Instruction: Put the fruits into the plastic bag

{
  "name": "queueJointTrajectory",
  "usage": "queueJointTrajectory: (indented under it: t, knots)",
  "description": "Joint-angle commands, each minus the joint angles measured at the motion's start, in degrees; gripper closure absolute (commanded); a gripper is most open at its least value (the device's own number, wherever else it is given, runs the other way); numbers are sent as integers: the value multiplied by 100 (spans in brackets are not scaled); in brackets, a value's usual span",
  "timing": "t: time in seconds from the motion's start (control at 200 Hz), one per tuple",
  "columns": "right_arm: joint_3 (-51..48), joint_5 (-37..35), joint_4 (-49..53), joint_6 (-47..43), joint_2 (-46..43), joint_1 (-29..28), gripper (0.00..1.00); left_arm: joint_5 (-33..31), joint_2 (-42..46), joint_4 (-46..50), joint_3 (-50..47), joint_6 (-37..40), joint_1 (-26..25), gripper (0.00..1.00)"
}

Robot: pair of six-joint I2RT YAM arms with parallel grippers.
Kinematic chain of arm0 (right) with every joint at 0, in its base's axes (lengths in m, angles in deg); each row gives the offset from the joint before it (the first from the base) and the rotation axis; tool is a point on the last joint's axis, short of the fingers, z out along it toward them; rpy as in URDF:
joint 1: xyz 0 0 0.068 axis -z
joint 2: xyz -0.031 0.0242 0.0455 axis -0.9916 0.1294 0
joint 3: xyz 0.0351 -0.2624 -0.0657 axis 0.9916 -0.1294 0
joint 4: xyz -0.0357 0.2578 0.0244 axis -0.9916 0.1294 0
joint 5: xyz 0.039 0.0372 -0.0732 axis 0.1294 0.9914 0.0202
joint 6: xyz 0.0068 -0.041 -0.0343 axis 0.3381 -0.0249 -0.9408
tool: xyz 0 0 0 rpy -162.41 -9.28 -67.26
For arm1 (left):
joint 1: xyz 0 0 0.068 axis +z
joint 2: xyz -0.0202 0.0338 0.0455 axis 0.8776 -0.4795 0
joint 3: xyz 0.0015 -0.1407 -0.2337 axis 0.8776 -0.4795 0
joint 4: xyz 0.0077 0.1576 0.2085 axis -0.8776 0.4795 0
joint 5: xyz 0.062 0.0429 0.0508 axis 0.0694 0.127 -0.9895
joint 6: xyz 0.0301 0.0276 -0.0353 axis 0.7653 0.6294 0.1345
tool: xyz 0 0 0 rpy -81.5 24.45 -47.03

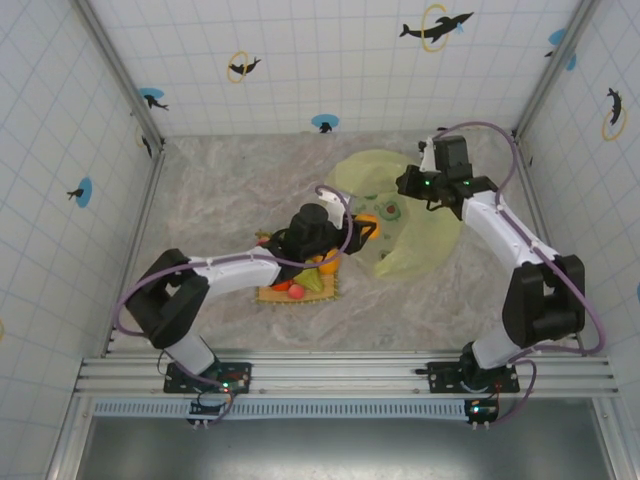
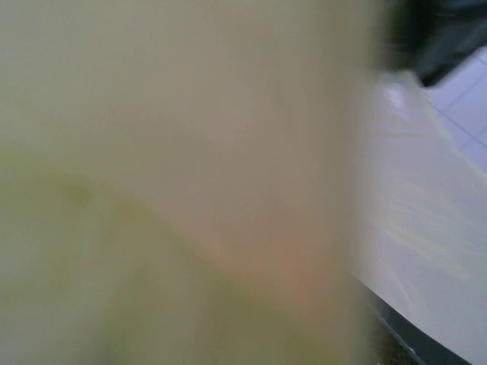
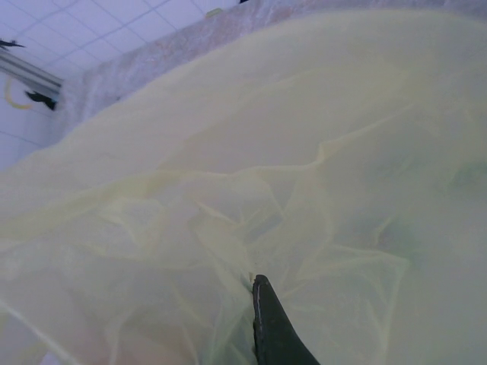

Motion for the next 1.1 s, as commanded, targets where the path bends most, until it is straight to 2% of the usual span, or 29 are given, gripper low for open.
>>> queueJointTrajectory:
  t: [0.0, 0.135, 0.25, 0.335, 0.46, 0.881, 1.091]
  knots:
    - [-397, 930, -583, 822, -330, 74, 100, -709, -383, -758, 299, -7, -33, 59]
    - [-979, 1224, -1510, 1805, -562, 102, 100, -1046, -947, -1268, 435, 47, -77, 57]
    - [-1484, 1361, -2400, 2670, -736, 76, 100, -1348, -1522, -1522, 970, 76, -134, 55]
    - [-1743, 1282, -2708, 2986, -857, 52, 100, -1438, -1928, -1678, 1225, 121, -156, 53]
    - [-2009, 1211, -2948, 3212, -963, 73, 100, -1453, -2206, -1645, 1410, 178, -165, 44]
    - [-2265, 1338, -3363, 3492, -1012, 206, 100, -920, -1868, -1121, 1355, 607, -165, 20]
    - [-2341, 1105, -3161, 3250, -1020, 437, 100, -154, -1233, -664, 1135, 653, -165, 20]
